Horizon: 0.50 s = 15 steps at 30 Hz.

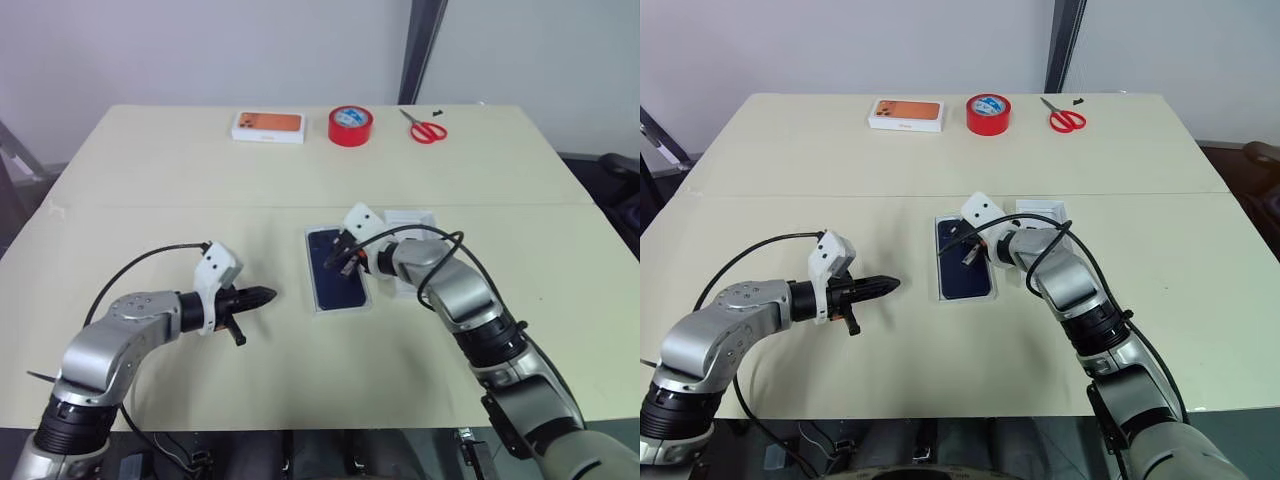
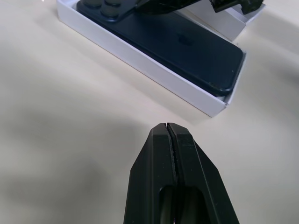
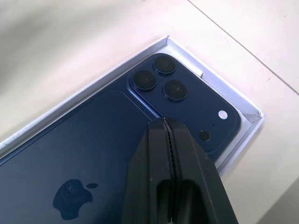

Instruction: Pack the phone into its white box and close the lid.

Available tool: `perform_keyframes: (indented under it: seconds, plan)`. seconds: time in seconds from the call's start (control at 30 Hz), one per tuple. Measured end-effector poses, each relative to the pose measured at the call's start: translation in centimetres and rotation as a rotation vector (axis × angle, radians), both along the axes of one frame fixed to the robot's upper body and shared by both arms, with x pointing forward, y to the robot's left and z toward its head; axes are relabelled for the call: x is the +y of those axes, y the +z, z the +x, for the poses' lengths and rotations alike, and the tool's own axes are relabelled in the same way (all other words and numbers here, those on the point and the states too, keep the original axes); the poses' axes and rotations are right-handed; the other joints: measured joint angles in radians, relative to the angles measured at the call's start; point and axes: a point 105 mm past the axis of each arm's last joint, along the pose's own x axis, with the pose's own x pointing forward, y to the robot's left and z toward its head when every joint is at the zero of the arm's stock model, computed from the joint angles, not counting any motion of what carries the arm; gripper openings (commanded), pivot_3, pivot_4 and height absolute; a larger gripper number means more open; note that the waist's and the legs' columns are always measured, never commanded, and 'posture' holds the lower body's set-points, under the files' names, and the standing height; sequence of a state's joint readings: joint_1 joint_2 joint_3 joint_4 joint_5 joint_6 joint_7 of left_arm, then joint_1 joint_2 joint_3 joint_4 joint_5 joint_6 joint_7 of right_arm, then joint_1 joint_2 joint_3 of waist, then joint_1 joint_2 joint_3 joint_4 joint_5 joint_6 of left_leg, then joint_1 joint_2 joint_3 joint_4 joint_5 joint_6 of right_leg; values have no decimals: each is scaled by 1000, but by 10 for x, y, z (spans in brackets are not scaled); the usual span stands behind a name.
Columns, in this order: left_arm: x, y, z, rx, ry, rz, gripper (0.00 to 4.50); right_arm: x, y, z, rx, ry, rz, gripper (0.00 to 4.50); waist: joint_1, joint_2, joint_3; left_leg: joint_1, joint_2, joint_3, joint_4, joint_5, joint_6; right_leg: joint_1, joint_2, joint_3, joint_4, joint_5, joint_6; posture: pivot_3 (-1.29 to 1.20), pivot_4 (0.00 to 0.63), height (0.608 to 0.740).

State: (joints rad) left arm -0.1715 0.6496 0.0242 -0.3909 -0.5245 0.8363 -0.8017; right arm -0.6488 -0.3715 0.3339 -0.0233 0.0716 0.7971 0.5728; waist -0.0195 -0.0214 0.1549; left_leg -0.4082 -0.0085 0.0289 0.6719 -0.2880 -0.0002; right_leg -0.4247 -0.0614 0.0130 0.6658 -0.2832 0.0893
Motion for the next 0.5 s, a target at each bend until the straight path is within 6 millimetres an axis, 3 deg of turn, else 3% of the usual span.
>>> perform_keyframes:
  seconds: [0.17, 0.33, 0.5]
  plan:
    - [-3, -1, 0, -1, -6, 2, 36, -7, 5, -6, 4, 13, 26, 0, 3, 0, 0, -1, 0, 0, 0, 0, 0, 0, 0, 0, -1, 0, 0, 0, 150, 725]
    - [-16, -1, 7, -29, -51, 28, 36, -33, 27, -16, -39, 26, -1, 0, 7, 0, 0, -1, 0, 0, 0, -1, 1, 0, -1, 0, -1, 0, 0, 0, 150, 725]
    - [-30, -1, 18, -41, -73, 43, 36, -57, 14, -25, 9, 18, -98, 0, 2, 1, 0, -1, 0, 0, 0, -1, 2, 0, 0, 0, -1, 0, 0, 0, 150, 725]
